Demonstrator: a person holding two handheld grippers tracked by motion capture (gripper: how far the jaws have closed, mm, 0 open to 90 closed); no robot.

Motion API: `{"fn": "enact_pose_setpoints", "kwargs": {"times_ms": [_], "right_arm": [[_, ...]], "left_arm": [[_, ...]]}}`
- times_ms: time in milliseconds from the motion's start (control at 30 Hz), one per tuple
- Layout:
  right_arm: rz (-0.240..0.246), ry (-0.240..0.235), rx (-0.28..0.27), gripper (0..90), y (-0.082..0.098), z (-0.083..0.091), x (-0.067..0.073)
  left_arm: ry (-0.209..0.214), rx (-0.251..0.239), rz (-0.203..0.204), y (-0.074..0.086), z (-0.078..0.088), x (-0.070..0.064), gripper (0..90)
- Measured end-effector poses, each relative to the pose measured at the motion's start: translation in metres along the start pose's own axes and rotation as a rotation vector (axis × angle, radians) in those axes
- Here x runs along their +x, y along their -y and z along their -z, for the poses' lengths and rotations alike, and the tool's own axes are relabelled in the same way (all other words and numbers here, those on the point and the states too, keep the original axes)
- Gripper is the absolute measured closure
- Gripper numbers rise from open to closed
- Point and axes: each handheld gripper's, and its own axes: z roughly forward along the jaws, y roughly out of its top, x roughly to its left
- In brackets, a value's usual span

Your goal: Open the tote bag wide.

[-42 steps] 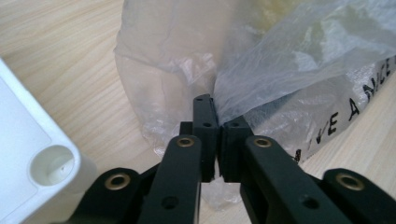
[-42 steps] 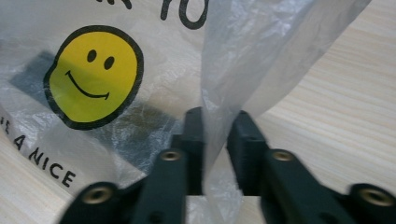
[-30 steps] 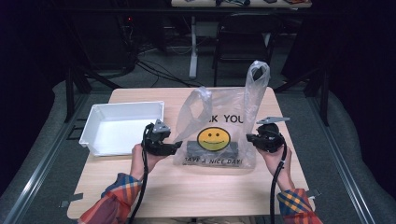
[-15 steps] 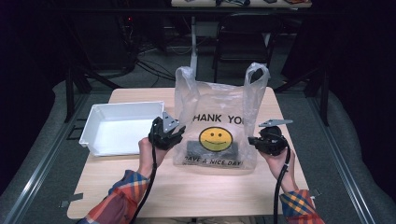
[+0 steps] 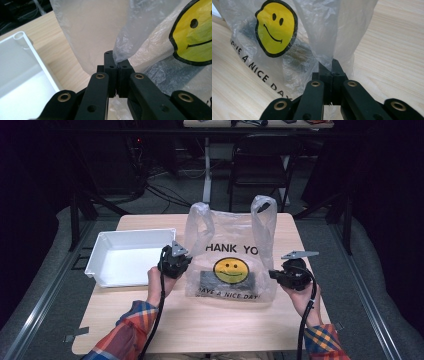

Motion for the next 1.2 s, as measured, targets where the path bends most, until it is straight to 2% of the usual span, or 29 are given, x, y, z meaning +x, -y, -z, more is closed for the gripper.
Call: {"fn": "enact_pose_setpoints", "kwargs": {"times_ms": [200, 500, 567, 600, 633, 667, 733, 767, 800, 833, 867, 900, 933, 1033, 1067, 1100, 1133, 1200], "right_arm": [[-0.002, 0.008, 0.015, 90.0, 0.005, -0.001, -0.002], [-0.027, 0.033, 0.111, 90.0, 0.015, -0.028, -0.009], [-0.028, 0.036, 0.131, 90.0, 0.018, -0.034, -0.01], [-0.016, 0.049, 0.16, 90.0, 0.02, -0.038, -0.012], [-0.016, 0.049, 0.16, 90.0, 0.02, -0.038, -0.012], [-0.024, 0.046, 0.188, 90.0, 0.021, -0.042, -0.012], [-0.019, 0.041, 0.19, 90.0, 0.022, -0.044, -0.012], [-0.045, -0.029, 0.151, 66.0, 0.022, -0.042, -0.012], [-0.039, 0.01, 0.112, 57.9, 0.022, -0.041, -0.011], [-0.039, 0.01, 0.112, 57.9, 0.022, -0.041, -0.011], [-0.012, -0.009, 0.047, 48.4, 0.018, -0.03, -0.007], [-0.012, -0.009, 0.047, 48.4, 0.018, -0.03, -0.007], [0.012, 0.014, -0.016, 48.4, 0.014, -0.023, -0.002], [0.037, 0.027, -0.023, 52.6, 0.01, -0.022, 0.002], [0.04, 0.04, -0.014, 56.3, 0.009, -0.024, 0.002], [0.036, 0.054, -0.002, 69.9, 0.008, -0.03, 0.001], [0.036, 0.054, -0.002, 69.9, 0.008, -0.03, 0.001], [0.024, 0.055, 0.013, 80.9, 0.009, -0.037, -0.001]], "left_arm": [[0.021, 0.023, 0.008, 0.003, 0.0, 0.004, 89.4], [0.069, 0.078, 0.015, 0.013, -0.001, 0.006, 89.6], [0.075, 0.094, 0.005, 0.014, -0.002, 0.006, 89.6], [0.083, 0.104, 0.003, 0.016, -0.001, 0.006, 89.6], [0.083, 0.104, 0.003, 0.016, -0.001, 0.006, 89.6], [0.092, 0.109, 0.005, 0.017, -0.002, 0.005, 89.6], [0.091, 0.115, -0.003, 0.018, -0.002, 0.005, 89.6], [0.096, 0.121, -0.008, 0.018, -0.003, 0.004, 89.6], [0.102, 0.122, -0.009, 0.019, -0.003, 0.004, 89.6], [0.108, 0.126, -0.008, 0.019, -0.004, 0.004, 89.6], [0.115, 0.127, -0.007, 0.02, -0.004, 0.003, 89.5], [0.115, 0.127, -0.007, 0.02, -0.004, 0.003, 89.5], [0.123, 0.127, -0.004, 0.02, -0.005, 0.003, 89.5], [0.138, 0.14, 0.001, 0.021, -0.006, 0.003, 89.5], [0.141, 0.139, 0.003, 0.021, -0.007, 0.003, 89.5], [0.147, 0.15, 0.008, 0.022, -0.008, 0.003, 89.5], [0.147, 0.15, 0.008, 0.022, -0.008, 0.003, 89.5], [0.156, 0.159, 0.006, 0.022, -0.009, 0.003, 89.5]]}}
